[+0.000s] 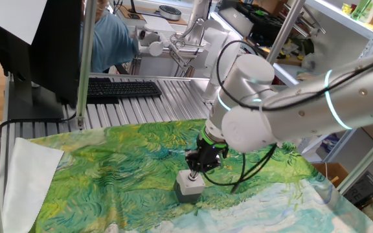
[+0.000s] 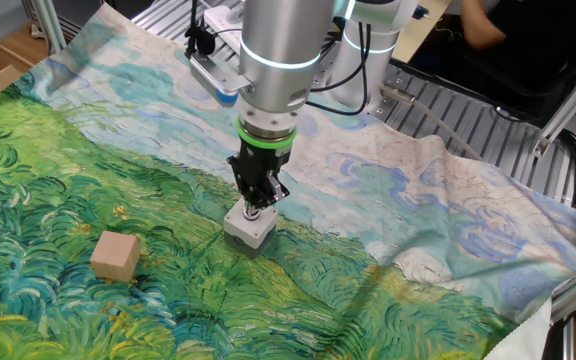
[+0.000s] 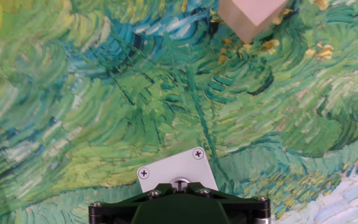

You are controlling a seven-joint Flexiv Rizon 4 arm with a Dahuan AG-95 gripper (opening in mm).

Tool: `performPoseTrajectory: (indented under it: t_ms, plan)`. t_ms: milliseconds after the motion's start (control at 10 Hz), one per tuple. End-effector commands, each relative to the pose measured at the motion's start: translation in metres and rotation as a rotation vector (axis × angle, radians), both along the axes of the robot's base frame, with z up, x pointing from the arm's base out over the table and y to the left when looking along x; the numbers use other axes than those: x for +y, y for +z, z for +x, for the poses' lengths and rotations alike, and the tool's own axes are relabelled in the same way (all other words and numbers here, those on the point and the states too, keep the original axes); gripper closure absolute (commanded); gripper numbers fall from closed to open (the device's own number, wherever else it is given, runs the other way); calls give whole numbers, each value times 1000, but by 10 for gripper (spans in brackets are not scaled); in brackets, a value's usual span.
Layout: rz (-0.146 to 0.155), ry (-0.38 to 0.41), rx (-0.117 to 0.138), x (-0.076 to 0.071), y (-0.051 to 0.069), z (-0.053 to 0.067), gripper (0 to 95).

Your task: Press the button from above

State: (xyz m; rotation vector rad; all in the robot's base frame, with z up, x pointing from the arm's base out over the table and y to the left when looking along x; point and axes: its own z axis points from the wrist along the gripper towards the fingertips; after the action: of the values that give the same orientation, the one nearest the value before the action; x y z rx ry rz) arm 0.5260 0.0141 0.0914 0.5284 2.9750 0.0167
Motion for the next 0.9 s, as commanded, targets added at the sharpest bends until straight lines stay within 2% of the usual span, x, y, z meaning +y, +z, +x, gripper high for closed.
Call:
performPoseTrajectory:
  t_ms: [100,300,400,900]
  plan:
    - [0,5,13,0,-10,0,950]
    - [5,5,30,0,6,0,950]
    - [3,6,44,0,9,0,950]
    - [2,-10,50,0,11,0,950]
